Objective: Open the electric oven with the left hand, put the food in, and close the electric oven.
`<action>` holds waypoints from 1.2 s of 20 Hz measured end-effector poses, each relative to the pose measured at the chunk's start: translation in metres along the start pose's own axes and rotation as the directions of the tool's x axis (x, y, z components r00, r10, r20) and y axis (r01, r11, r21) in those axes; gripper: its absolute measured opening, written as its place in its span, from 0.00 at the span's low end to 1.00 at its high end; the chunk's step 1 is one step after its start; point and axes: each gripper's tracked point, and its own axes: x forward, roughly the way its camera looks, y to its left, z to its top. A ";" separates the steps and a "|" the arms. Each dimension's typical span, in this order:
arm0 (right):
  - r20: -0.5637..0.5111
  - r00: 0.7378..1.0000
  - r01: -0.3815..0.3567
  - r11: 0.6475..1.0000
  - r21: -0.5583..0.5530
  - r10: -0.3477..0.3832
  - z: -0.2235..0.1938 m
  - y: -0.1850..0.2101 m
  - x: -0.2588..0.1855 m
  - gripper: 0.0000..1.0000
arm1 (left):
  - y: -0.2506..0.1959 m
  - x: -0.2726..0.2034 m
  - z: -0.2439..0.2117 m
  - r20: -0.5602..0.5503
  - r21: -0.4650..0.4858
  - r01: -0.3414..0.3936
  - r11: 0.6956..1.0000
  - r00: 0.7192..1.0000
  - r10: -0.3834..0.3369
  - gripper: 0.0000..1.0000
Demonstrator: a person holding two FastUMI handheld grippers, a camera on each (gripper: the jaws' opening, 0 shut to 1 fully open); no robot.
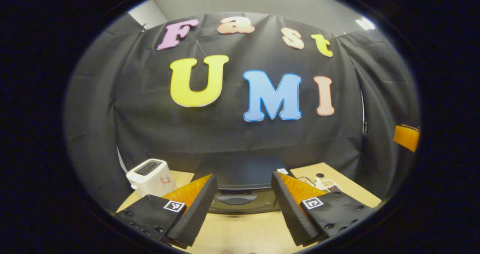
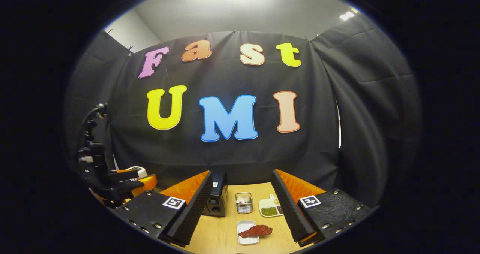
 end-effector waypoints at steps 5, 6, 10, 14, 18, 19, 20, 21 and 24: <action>-0.010 0.998 0.068 0.997 -0.023 -0.068 -0.003 -0.014 0.003 0.95 | 0.013 0.074 -0.044 -0.114 0.031 -0.015 0.999 0.993 0.018 1.00; -0.016 0.997 0.076 0.997 -0.024 -0.076 -0.006 -0.017 0.003 0.95 | 0.011 0.086 -0.050 -0.128 0.033 -0.010 0.999 0.992 0.014 1.00; -0.036 0.992 0.118 0.992 -0.035 -0.119 -0.011 -0.031 0.006 0.95 | 0.011 0.116 -0.076 -0.185 0.048 -0.017 0.999 0.982 0.025 1.00; -0.046 0.990 0.133 0.990 -0.040 -0.135 -0.014 -0.036 0.009 0.95 | 0.015 0.131 -0.096 -0.235 0.053 -0.027 0.998 0.971 0.038 0.96; -0.051 0.991 0.123 0.992 -0.038 -0.125 -0.015 -0.031 0.011 0.95 | 0.015 0.137 -0.101 -0.240 0.051 -0.030 0.998 0.970 0.041 0.98; -0.051 0.991 0.120 0.992 -0.040 -0.122 -0.015 -0.030 0.011 0.95 | 0.015 0.136 -0.103 -0.241 0.050 -0.027 0.998 0.970 0.039 1.00; -0.051 0.992 0.115 0.992 -0.041 -0.117 -0.015 -0.028 0.010 0.95 | 0.015 0.134 -0.103 -0.242 0.049 -0.026 0.998 0.970 0.037 0.98; -0.052 0.992 0.111 0.993 -0.039 -0.113 -0.015 -0.027 0.010 0.95 | 0.015 0.129 -0.104 -0.245 0.046 -0.026 0.999 0.969 0.037 0.98; -0.052 0.993 0.102 0.994 -0.028 -0.104 -0.015 -0.024 0.008 0.95 | 0.012 0.112 -0.113 -0.246 0.048 -0.023 0.999 0.969 0.034 0.98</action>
